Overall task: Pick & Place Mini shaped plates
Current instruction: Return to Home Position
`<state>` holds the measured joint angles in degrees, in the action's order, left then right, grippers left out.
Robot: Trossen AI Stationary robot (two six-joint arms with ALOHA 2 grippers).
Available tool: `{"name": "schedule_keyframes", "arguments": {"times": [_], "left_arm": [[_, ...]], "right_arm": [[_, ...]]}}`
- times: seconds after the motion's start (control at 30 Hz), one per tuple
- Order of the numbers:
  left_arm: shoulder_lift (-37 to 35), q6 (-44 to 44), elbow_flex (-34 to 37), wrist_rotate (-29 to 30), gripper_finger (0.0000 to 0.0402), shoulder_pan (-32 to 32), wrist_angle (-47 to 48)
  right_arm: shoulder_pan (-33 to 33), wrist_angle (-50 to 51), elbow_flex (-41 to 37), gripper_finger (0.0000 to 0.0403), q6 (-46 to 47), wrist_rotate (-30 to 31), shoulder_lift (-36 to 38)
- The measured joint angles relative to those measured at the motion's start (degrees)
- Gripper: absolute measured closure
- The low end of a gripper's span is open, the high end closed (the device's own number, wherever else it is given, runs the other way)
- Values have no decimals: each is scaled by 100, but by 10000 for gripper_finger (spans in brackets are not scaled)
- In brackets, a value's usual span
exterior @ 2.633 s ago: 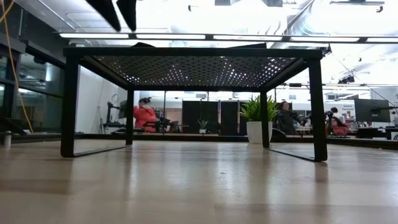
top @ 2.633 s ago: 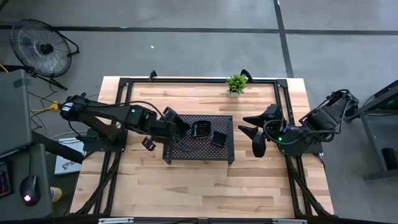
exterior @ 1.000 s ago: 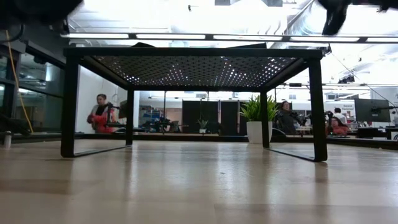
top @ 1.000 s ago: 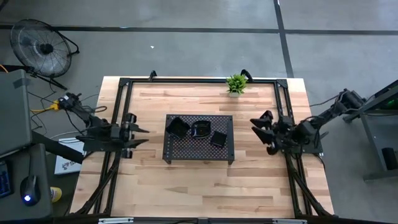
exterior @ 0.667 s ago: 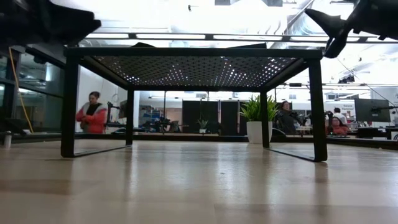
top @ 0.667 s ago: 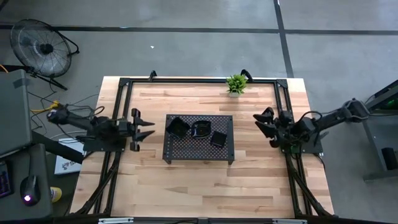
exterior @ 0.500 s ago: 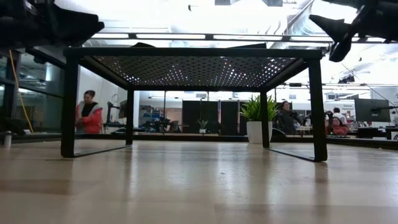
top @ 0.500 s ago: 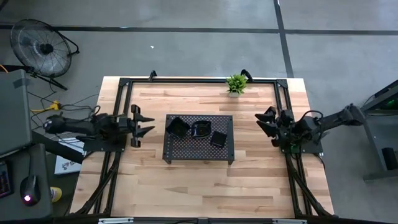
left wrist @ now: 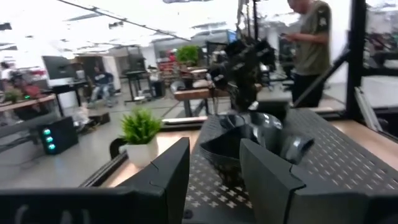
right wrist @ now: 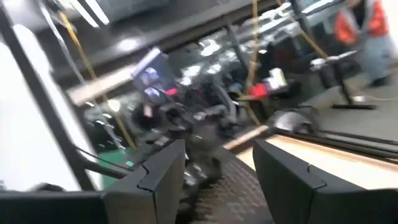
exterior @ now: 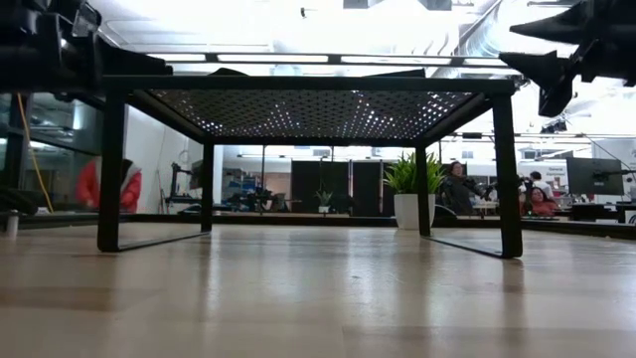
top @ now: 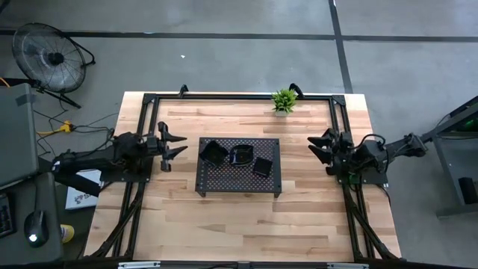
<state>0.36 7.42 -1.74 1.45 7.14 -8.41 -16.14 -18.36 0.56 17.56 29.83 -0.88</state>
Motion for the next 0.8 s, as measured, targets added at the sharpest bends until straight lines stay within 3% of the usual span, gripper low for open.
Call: {"name": "schedule_keyframes", "arguments": {"times": [0.27, 0.8], "left_arm": [[1, 133, -2, -349, 262, 0, 659], [0, 129, -11, -334, 262, 0, 910]], "right_arm": [[0, 205, 0, 217, -514, 707, -5], [0, 229, -2, 217, -604, 725, -7]]}}
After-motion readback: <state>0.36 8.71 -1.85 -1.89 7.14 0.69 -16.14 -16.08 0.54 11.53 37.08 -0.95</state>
